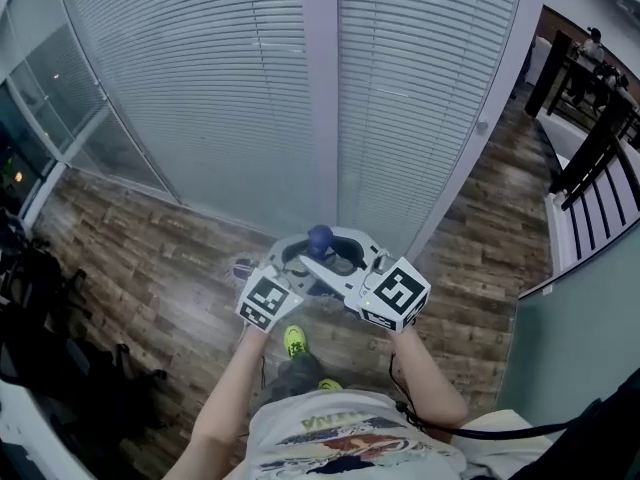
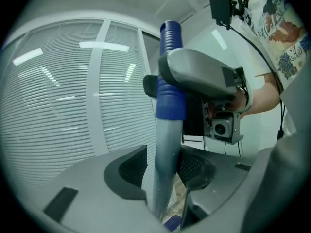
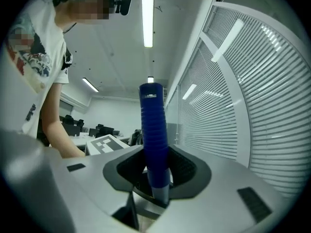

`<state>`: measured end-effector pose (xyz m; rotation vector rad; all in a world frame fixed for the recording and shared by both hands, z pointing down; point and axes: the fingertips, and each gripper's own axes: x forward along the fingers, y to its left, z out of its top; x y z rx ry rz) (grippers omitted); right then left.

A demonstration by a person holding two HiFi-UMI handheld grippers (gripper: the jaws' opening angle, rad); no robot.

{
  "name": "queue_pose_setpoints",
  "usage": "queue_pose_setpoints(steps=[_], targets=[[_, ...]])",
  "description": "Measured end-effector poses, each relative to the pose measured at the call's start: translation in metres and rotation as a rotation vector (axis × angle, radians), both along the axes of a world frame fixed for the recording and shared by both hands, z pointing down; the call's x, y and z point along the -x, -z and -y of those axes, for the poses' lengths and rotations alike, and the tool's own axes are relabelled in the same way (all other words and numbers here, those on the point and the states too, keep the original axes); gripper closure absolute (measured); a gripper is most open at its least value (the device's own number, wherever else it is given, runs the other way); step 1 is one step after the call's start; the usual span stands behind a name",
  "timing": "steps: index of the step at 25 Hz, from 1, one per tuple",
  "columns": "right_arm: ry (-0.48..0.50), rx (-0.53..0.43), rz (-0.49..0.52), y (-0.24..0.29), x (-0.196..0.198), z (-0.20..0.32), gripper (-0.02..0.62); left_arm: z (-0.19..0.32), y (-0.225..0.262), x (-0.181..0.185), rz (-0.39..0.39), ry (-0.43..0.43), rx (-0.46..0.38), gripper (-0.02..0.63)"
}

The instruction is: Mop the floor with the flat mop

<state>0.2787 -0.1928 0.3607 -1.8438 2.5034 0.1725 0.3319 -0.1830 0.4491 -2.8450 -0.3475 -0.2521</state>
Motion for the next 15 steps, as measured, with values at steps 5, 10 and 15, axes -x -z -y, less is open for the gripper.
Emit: queue_pose_setpoints(steps=[5, 10, 15], targets=[[0.053, 0.02, -0.018, -0.012, 0.033, -0.031, 0.456, -0.034, -0.011, 0.031, 0.01, 0.006, -0.002, 0.503], [0.069, 0.013, 0.016, -0.026, 0.061, -0.067, 0.454, -0.066, -0.025, 0.055, 0.03, 0.051, 0.031, 0.509], [0.122, 0.003, 0.03, -0.038, 0.095, -0.1, 0.447, -0.094, -0.036, 0.085, 0.018, 0.12, 0.128, 0.5]])
